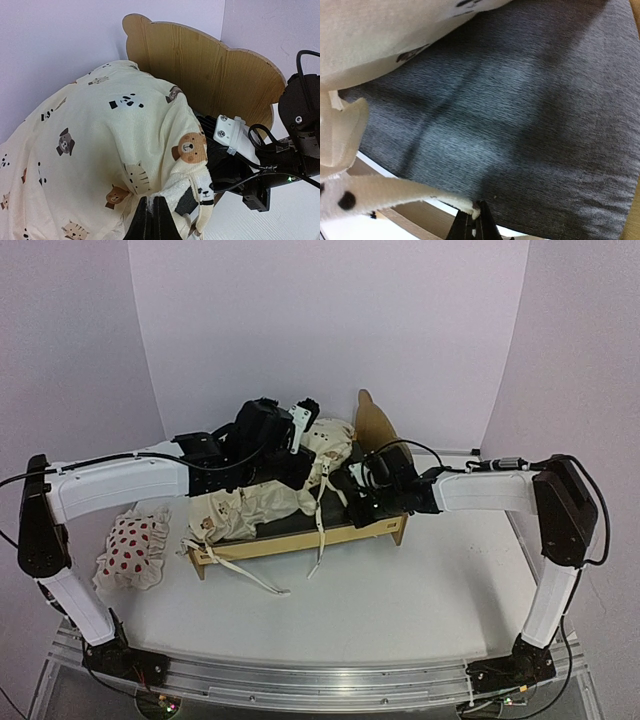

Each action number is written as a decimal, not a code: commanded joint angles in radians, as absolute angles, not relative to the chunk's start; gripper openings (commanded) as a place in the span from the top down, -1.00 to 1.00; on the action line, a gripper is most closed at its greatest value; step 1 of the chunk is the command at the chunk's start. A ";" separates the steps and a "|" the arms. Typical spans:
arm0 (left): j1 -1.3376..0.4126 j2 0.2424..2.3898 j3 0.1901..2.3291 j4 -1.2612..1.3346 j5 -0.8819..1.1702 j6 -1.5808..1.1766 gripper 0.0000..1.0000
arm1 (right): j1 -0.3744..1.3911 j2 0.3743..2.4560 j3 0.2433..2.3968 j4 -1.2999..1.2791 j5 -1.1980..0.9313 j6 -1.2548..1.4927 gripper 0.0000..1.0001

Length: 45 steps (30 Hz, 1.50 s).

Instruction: Set up the pet bed

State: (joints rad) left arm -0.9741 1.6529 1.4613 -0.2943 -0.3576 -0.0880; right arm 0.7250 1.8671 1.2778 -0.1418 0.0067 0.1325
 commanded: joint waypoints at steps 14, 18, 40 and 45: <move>-0.969 1.796 1.611 -0.273 -0.296 -0.114 1.00 | 0.727 1.695 1.232 -0.293 0.028 0.139 -0.20; -0.969 1.816 1.627 -0.280 -0.310 -0.113 1.00 | 0.727 1.595 1.126 -0.289 -0.011 0.099 -0.19; -0.969 1.816 1.641 -0.314 -0.309 -0.107 1.00 | 0.750 1.732 0.630 0.605 0.112 0.072 -0.17; -0.969 1.810 1.640 -0.315 -0.309 -0.106 1.00 | 0.751 1.809 0.610 0.757 0.189 0.100 -0.20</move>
